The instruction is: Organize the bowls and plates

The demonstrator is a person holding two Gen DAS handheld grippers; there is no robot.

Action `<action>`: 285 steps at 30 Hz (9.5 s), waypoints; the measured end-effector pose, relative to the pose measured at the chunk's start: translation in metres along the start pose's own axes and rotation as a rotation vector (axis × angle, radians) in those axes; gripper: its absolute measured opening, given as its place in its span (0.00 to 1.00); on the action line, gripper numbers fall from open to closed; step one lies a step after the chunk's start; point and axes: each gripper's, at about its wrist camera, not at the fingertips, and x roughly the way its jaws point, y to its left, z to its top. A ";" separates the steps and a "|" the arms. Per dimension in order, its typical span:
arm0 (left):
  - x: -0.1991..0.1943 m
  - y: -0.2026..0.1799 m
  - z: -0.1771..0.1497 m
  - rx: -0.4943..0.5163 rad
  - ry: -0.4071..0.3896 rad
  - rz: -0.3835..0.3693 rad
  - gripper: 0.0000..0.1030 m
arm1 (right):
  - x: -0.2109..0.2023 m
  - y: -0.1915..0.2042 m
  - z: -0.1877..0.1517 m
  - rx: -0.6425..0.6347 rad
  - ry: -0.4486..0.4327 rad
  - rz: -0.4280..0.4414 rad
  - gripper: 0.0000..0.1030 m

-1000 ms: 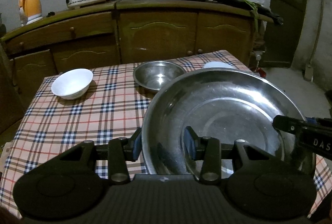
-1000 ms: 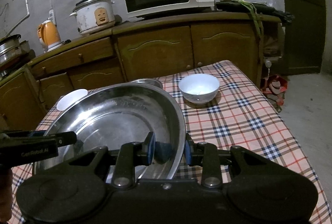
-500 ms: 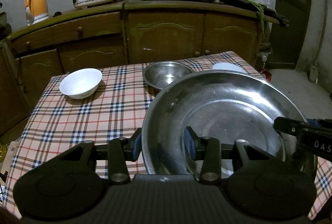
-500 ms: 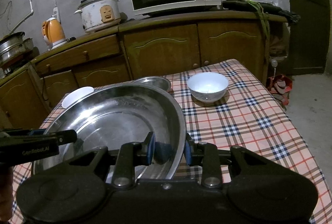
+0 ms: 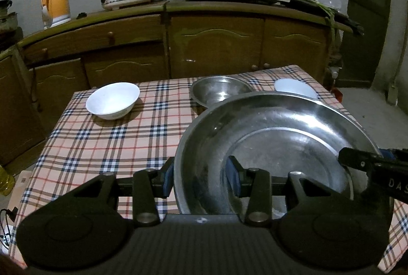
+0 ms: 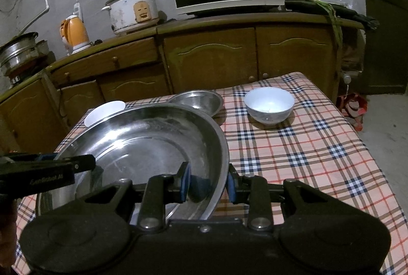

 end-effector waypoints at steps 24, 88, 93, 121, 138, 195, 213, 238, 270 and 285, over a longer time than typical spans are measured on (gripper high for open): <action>-0.004 0.029 -0.004 -0.020 -0.006 0.049 0.41 | 0.014 0.030 -0.003 -0.042 0.027 0.048 0.38; 0.045 0.187 -0.069 -0.131 0.153 0.239 0.41 | 0.136 0.188 -0.055 -0.232 0.215 0.241 0.39; 0.055 0.201 -0.072 -0.138 0.163 0.246 0.41 | 0.152 0.199 -0.060 -0.223 0.237 0.255 0.39; 0.056 0.212 -0.085 -0.176 0.152 0.296 0.55 | 0.151 0.197 -0.053 -0.213 0.183 0.224 0.48; 0.011 0.130 -0.030 -0.114 0.015 0.179 0.89 | 0.095 0.119 -0.010 -0.224 0.026 0.129 0.74; 0.281 0.014 0.105 -0.054 0.126 0.027 0.57 | 0.325 -0.043 0.091 0.171 0.166 0.006 0.71; 0.247 0.003 0.110 -0.058 0.122 -0.042 0.20 | 0.291 -0.037 0.101 0.135 0.109 -0.007 0.25; 0.114 -0.028 0.106 -0.062 0.013 -0.043 0.21 | 0.135 -0.026 0.112 0.054 -0.035 -0.021 0.25; 0.054 -0.041 0.074 -0.048 -0.043 -0.024 0.22 | 0.058 -0.019 0.085 0.026 -0.096 -0.035 0.25; 0.046 -0.045 0.064 -0.050 -0.040 -0.035 0.22 | 0.043 -0.020 0.074 0.026 -0.103 -0.052 0.25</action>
